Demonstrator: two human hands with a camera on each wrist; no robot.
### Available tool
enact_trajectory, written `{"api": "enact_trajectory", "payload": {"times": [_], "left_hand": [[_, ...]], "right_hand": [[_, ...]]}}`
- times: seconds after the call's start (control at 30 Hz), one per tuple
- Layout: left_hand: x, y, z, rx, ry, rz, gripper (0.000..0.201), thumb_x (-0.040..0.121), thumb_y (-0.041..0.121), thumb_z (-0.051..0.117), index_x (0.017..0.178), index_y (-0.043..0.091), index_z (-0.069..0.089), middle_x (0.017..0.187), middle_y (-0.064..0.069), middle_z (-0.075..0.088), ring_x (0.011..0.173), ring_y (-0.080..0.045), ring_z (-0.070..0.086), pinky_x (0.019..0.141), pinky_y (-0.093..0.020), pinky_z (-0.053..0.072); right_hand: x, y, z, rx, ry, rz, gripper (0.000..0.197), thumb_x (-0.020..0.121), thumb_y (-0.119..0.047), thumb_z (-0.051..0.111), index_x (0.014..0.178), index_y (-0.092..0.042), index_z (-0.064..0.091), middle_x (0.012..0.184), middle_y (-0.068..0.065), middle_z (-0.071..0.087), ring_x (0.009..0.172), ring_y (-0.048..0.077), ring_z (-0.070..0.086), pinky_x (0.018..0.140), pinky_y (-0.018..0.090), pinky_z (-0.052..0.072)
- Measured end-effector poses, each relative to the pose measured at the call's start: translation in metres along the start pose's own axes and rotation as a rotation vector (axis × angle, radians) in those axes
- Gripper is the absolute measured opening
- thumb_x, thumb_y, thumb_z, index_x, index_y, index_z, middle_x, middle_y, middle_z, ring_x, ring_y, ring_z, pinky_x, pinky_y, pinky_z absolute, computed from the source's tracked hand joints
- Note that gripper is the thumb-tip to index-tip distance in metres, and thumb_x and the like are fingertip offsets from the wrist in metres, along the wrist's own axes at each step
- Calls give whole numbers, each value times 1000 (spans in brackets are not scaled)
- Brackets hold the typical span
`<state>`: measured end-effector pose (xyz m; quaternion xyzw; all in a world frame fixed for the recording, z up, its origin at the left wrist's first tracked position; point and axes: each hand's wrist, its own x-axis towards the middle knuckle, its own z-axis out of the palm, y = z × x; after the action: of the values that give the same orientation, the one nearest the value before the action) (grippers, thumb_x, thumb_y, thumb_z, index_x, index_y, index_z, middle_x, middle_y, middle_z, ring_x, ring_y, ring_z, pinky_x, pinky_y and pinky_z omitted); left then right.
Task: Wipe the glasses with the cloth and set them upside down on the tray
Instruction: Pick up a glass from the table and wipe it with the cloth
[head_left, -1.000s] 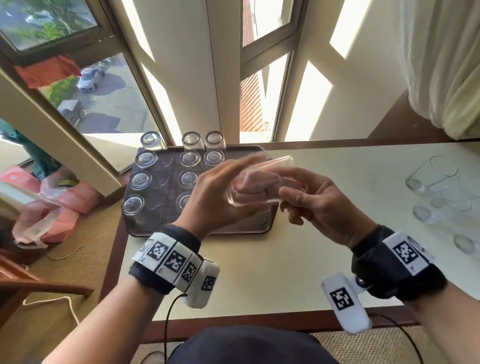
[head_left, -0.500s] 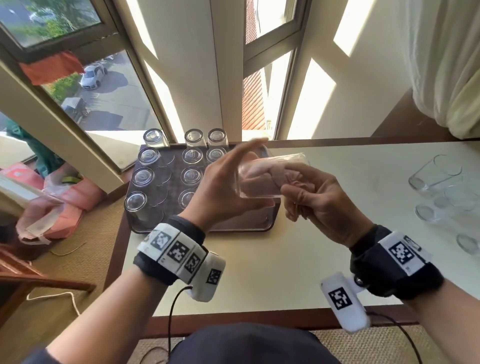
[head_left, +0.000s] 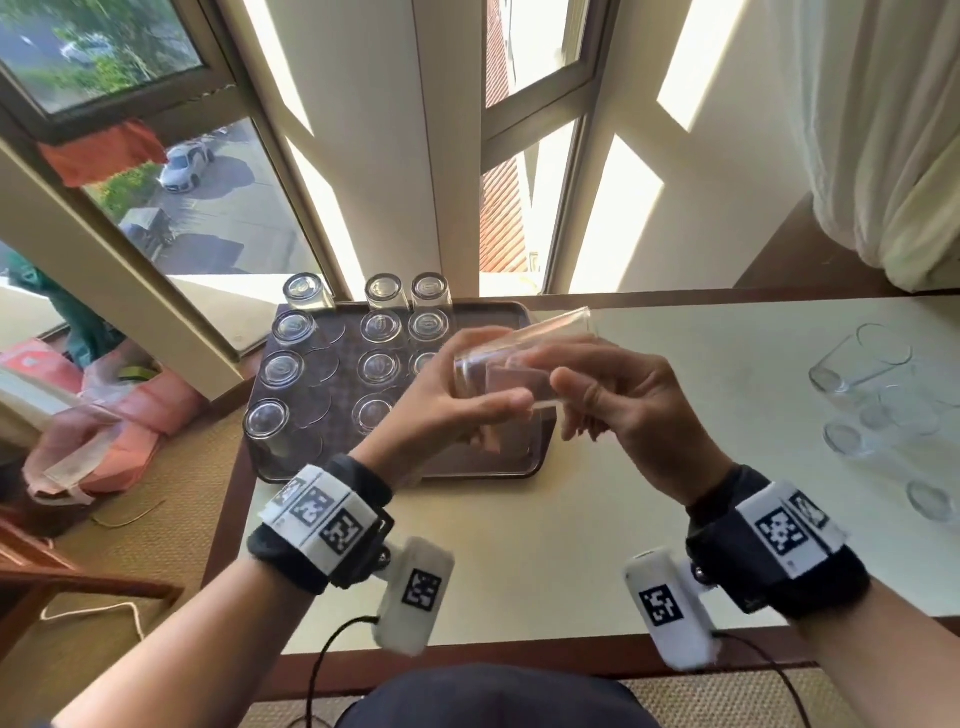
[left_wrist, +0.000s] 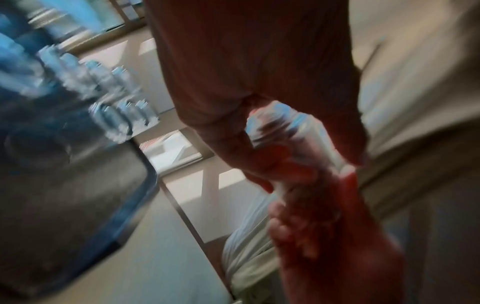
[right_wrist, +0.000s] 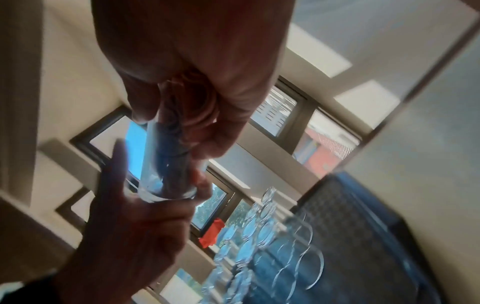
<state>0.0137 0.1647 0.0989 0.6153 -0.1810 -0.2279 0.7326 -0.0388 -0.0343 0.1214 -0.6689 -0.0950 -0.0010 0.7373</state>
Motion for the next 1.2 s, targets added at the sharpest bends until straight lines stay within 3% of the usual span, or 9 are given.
{"api": "enact_trajectory", "payload": {"times": [0.1,0.27,0.37,0.47,0.67,0.77,0.87,1.1,1.2], "left_hand": [[0,-2,-4,-80,56,-1,75,59,37,94,122,13,61,94,-4,74,62,-12,69,51,-21,54],[-1,-1,-12,896,34,709,67,71,28,89,128,15,56,113,-8,69,101,-17,67,88,-22,53],[1,1,-8,498,27,321,87,61,30,95,133,21,48,116,-6,69,99,-15,70,85,-23,56],[0,2,-4,-38,-14,-10,78,62,43,92,125,14,57,99,-5,73,67,-12,69,56,-24,57],[-2,9,-8,815,59,659,69,66,28,91,126,12,61,119,3,67,101,-5,67,87,-14,52],[-6,6,-8,515,-21,341,82,65,31,92,135,23,49,123,-4,69,102,-17,71,84,-34,60],[-11,3,-4,0,-66,-39,77,63,41,91,128,19,57,104,-7,74,73,-13,71,63,-26,58],[-13,7,-14,991,-44,709,67,76,34,86,131,13,55,122,-8,68,107,-16,67,92,-23,54],[-14,8,-13,823,7,472,82,65,39,90,132,21,48,116,3,68,100,-3,66,84,-8,49]], "right_hand": [[-1,1,6,29,-98,16,36,92,6,54,128,1,55,113,13,65,82,-1,66,68,11,51],[-9,13,-5,305,-108,253,53,73,-37,85,118,-17,69,82,15,53,57,18,43,47,28,51],[-12,8,-2,252,-49,115,47,74,-35,84,117,-19,73,95,4,70,62,15,58,54,29,57],[-9,1,3,9,-42,-65,40,85,-5,71,125,-7,64,104,6,71,79,6,67,63,20,56],[-7,7,-7,314,-114,232,51,74,-34,83,120,-15,71,81,18,52,52,14,40,43,25,44],[-15,6,-4,298,-68,174,46,75,-29,83,117,-14,73,82,7,66,54,13,48,46,26,49],[-18,0,2,96,-31,82,32,83,-14,77,114,-10,71,94,2,76,60,8,64,52,19,52],[-18,1,0,293,-146,292,34,84,-28,72,116,-16,72,85,5,66,58,19,43,44,26,48],[-21,8,4,239,-50,156,46,79,-44,78,114,-14,75,88,33,59,59,27,49,45,31,49]]}}
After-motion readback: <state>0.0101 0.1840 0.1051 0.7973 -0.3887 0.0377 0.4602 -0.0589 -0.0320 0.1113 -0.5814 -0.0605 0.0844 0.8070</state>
